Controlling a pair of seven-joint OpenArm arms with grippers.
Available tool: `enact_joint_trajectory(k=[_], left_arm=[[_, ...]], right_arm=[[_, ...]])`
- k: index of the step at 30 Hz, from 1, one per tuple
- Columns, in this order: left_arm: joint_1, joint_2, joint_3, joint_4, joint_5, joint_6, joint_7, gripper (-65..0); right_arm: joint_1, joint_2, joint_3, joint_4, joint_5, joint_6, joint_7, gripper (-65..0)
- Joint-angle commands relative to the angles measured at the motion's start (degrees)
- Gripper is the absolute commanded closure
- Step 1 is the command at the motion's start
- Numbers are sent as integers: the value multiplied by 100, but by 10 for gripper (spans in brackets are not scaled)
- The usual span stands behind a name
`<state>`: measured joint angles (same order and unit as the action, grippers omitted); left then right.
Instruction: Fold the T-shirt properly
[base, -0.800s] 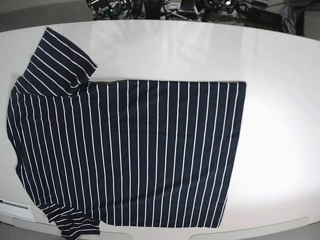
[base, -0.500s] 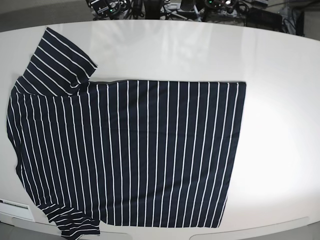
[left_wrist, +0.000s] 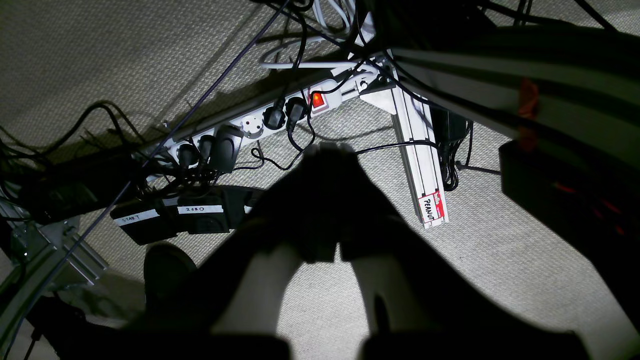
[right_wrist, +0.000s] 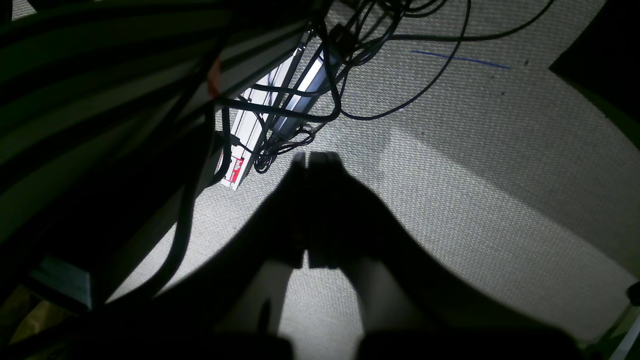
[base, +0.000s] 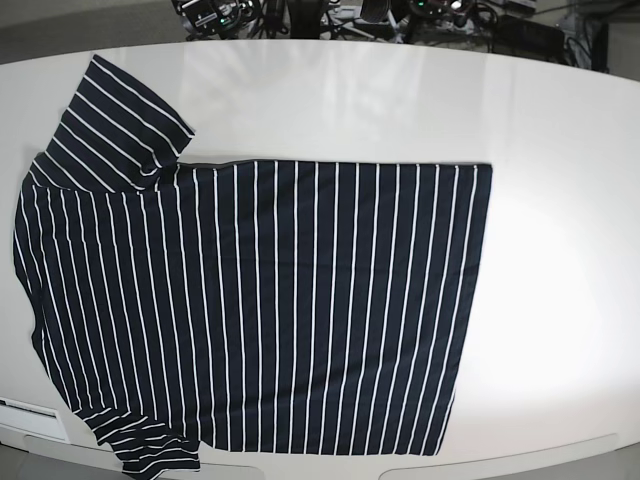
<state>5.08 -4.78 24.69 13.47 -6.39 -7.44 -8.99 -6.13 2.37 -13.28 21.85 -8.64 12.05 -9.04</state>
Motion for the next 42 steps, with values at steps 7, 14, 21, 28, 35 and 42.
enact_joint_trajectory(k=[7, 14, 21, 28, 35, 42], left_arm=[[15, -13, -7, 28, 13, -46, 94, 0], [20, -46, -7, 28, 17, -166, 546, 0], [470, -444, -7, 479, 317, -901, 688, 0], [1373, -1027, -7, 1784, 133, -1040, 1405, 0], [2605, -1919, -7, 4044, -118, -997, 1851, 0], [3950, -2970, -184, 6380, 433, -293, 1851, 0]], right_arm=[[11, 17, 15, 50, -42, 155, -87, 0], [-72, 37, 15, 61, -44, 450, -391, 0], [-752, 330, 15, 179, -42, 872, -452, 0], [-1998, 828, 15, 1976, 638, 1464, -1491, 0], [-3654, 1506, 22, 4730, 1165, 1008, -1720, 0], [-5209, 1985, 22, 7267, 809, 146, -1722, 0]])
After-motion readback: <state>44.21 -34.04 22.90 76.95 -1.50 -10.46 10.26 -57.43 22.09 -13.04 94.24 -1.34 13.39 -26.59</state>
